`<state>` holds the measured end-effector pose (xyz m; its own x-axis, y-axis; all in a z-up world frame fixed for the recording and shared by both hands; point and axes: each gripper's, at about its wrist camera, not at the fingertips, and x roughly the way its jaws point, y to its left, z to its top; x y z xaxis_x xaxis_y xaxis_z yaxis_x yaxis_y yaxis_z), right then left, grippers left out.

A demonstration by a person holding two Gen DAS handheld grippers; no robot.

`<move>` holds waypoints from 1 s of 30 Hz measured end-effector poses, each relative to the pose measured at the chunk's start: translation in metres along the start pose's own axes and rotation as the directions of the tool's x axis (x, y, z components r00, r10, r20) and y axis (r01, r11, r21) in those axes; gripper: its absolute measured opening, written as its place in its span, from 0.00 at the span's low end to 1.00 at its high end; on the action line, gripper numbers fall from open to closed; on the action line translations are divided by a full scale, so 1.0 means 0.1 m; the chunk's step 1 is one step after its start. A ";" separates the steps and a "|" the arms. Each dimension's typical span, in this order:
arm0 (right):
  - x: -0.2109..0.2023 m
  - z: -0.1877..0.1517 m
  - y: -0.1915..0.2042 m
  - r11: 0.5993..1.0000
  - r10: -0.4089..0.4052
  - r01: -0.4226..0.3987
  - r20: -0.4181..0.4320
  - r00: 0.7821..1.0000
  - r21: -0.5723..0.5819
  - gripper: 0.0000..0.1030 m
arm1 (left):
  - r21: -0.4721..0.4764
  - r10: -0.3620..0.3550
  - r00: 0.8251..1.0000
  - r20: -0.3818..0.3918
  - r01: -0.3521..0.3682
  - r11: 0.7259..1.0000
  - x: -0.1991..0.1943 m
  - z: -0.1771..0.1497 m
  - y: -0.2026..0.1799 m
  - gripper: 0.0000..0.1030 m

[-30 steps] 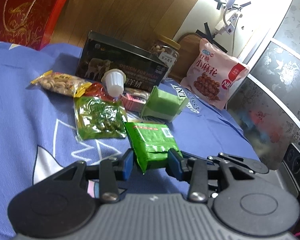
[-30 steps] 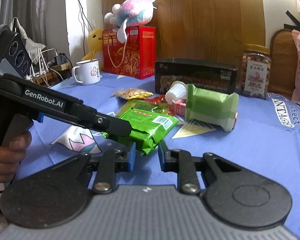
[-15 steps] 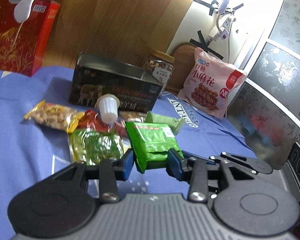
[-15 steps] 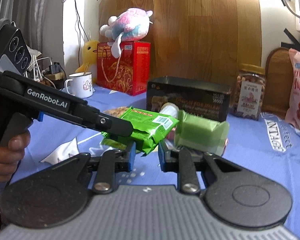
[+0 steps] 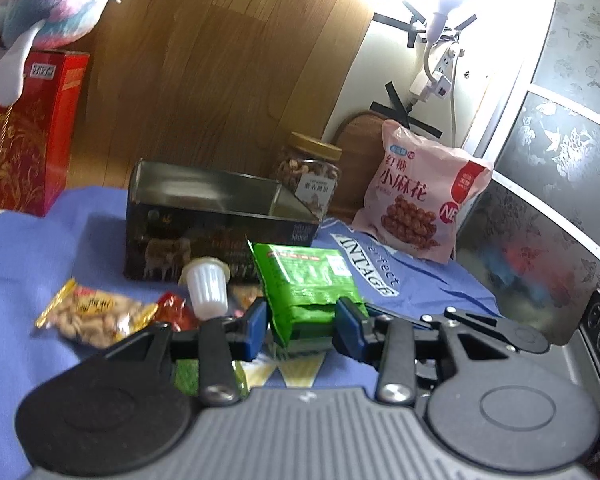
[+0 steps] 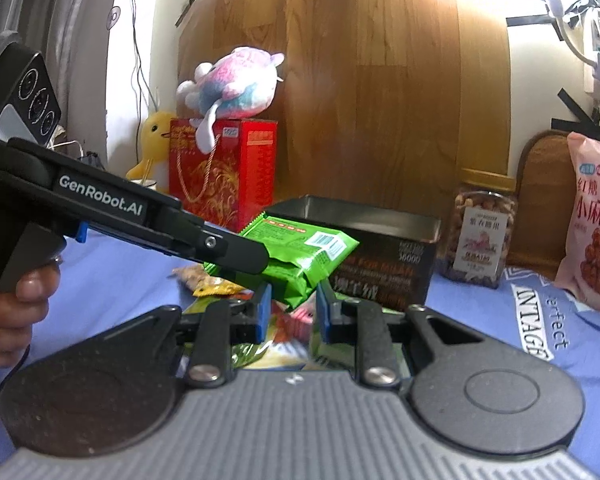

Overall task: Organize snacks
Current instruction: 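Lift the green packet with the left tool and carry it over the tin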

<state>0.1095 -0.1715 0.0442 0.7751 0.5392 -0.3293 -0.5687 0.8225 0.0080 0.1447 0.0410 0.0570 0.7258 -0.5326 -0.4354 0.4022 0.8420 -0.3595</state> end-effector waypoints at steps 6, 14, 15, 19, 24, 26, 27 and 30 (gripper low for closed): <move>0.08 0.05 -0.05 1.000 -0.006 0.006 0.011 1.000 -0.009 0.26 | 0.004 0.001 1.000 0.008 -0.001 1.000 0.07 0.09 0.02 0.36; 0.25 0.16 -0.15 1.000 -0.024 0.025 0.034 0.999 -0.018 0.26 | 0.033 0.013 1.000 0.026 -0.014 0.999 0.23 0.32 0.06 0.36; 0.28 0.19 -0.17 0.999 -0.026 0.026 0.037 0.999 -0.018 0.26 | 0.037 0.015 0.999 0.028 -0.016 0.999 0.25 0.36 0.07 0.36; 0.41 0.27 -0.29 1.000 -0.028 0.029 0.049 0.998 -0.012 0.26 | 0.057 0.027 0.999 0.046 -0.030 0.998 0.37 0.51 0.08 0.36; 0.66 0.39 -0.45 0.999 -0.041 0.042 0.048 0.998 -0.021 0.25 | 0.068 0.050 0.997 0.060 -0.054 0.996 0.64 0.72 0.20 0.36; 0.79 0.41 -0.52 0.998 -0.050 0.051 0.039 0.998 -0.023 0.25 | 0.071 0.066 0.996 0.059 -0.070 0.995 0.79 0.79 0.25 0.36; 0.86 0.42 -0.55 0.998 -0.057 0.058 0.032 0.998 -0.025 0.25 | 0.068 0.070 0.996 0.056 -0.074 0.995 0.87 0.81 0.29 0.36; 1.04 0.42 -0.64 0.997 -0.078 0.078 0.014 0.997 -0.028 0.25 | 0.061 0.083 0.995 0.050 -0.086 0.994 1.05 0.86 0.36 0.37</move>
<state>0.2383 -0.1605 0.0493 0.8209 0.4761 -0.3154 -0.5138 0.8568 -0.0438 0.2836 0.0224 0.0697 0.7835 -0.4560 -0.4221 0.3714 0.8883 -0.2701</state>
